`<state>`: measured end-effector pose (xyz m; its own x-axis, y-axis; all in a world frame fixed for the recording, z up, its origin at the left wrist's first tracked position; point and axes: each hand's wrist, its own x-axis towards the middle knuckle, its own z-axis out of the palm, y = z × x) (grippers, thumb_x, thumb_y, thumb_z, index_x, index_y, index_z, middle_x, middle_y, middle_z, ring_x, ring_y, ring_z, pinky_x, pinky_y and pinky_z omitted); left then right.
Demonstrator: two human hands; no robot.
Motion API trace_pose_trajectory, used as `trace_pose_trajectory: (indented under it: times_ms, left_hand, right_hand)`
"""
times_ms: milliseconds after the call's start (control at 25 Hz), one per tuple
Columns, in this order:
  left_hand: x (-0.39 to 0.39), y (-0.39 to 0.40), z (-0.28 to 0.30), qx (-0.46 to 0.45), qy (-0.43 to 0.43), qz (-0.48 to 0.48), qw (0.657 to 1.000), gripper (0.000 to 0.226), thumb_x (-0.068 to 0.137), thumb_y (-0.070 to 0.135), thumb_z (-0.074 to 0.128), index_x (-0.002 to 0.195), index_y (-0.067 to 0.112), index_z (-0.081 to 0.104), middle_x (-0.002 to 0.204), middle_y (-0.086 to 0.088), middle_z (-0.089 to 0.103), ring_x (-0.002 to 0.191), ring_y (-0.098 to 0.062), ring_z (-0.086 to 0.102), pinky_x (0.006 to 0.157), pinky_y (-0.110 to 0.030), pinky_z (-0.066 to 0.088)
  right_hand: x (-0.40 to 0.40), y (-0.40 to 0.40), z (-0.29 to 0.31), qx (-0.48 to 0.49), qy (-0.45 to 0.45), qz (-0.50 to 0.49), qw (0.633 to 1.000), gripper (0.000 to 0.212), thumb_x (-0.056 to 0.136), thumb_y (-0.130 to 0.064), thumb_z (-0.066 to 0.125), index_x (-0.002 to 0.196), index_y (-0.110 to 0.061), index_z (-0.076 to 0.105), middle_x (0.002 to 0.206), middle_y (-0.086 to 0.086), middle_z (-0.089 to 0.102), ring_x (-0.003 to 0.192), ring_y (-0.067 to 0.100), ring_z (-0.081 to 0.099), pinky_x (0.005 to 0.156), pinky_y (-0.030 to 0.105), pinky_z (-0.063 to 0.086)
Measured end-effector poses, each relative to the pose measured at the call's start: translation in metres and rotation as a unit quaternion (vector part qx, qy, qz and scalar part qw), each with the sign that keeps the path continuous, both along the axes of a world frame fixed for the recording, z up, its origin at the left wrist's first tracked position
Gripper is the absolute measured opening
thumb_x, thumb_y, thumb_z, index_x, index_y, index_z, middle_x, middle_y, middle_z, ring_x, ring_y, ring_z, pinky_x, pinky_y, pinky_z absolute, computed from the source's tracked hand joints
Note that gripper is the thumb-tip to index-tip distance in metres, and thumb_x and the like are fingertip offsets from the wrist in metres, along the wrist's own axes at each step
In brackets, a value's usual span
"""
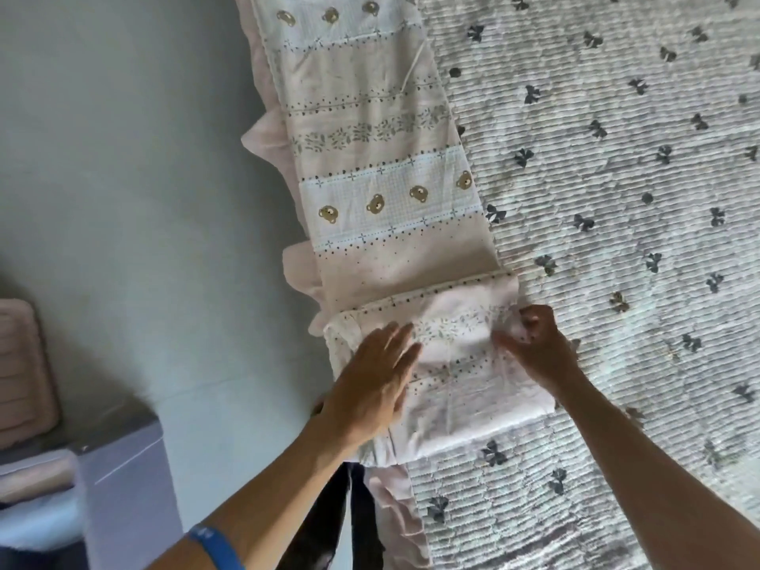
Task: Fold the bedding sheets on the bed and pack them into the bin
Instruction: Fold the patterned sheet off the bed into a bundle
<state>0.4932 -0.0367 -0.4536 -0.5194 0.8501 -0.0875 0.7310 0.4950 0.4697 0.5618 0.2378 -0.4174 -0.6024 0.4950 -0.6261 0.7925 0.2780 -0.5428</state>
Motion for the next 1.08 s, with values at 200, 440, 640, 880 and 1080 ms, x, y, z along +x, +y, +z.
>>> trace_pose_trajectory:
  times_ms: [200, 440, 640, 880, 1080]
  left_hand:
    - [0.085, -0.007, 0.007, -0.202, -0.052, -0.006, 0.978, 0.112, 0.06, 0.037, 0.08, 0.154, 0.014, 0.024, 0.158, -0.023, 0.02, 0.146, -0.042, 0.019, 0.114, -0.06, 0.026]
    - [0.013, 0.005, 0.066, -0.091, -0.175, 0.063, 0.978, 0.043, 0.058, 0.02, 0.078, 0.1, 0.028, 0.069, 0.089, 0.014, 0.068, 0.082, -0.008, 0.063, 0.079, -0.02, 0.053]
    - [-0.126, 0.017, 0.144, -0.111, -0.447, 0.162, 0.873, 0.042, 0.069, 0.006, 0.063, 0.107, 0.024, 0.068, 0.084, 0.008, 0.069, 0.066, -0.001, 0.062, 0.052, -0.013, 0.045]
    - [-0.287, 0.027, 0.113, 0.008, -0.555, 0.26, 0.79, 0.028, 0.072, 0.029, 0.065, 0.099, 0.023, 0.071, 0.1, -0.008, 0.069, 0.085, -0.015, 0.063, 0.073, -0.02, 0.046]
    - [-0.317, 0.011, 0.04, 0.091, -0.606, 0.399, 0.682, 0.033, 0.081, 0.028, 0.074, 0.114, 0.024, 0.07, 0.114, 0.008, 0.069, 0.112, -0.015, 0.062, 0.087, -0.019, 0.05]
  right_hand:
    - [0.061, 0.001, 0.0, -0.135, -0.032, -0.092, 0.986, 0.075, 0.07, -0.046, 0.08, 0.129, -0.016, 0.044, 0.104, 0.011, 0.071, 0.081, 0.022, 0.072, 0.065, 0.033, 0.057]
    - [0.051, 0.047, 0.016, -0.324, 0.059, -0.155, 0.931, 0.051, 0.062, -0.024, 0.089, 0.111, -0.019, 0.074, 0.109, 0.029, 0.065, 0.087, 0.046, 0.053, 0.077, 0.048, 0.046]
    - [-0.054, 0.06, 0.091, -0.371, 0.084, -0.123, 0.917, 0.03, 0.07, -0.016, 0.072, 0.095, 0.002, 0.072, 0.092, 0.026, 0.07, 0.082, 0.038, 0.072, 0.039, 0.023, 0.04]
    - [-0.206, 0.066, 0.072, -0.161, 0.1, -0.11, 0.976, 0.005, 0.086, -0.016, 0.07, 0.09, -0.014, 0.072, 0.061, -0.006, 0.067, 0.052, 0.006, 0.059, 0.049, 0.023, 0.04]
    - [-0.24, 0.05, -0.006, -0.067, -0.015, -0.046, 0.997, 0.025, 0.085, -0.031, 0.075, 0.103, -0.014, 0.071, 0.09, 0.005, 0.071, 0.081, 0.022, 0.068, 0.069, 0.031, 0.054]
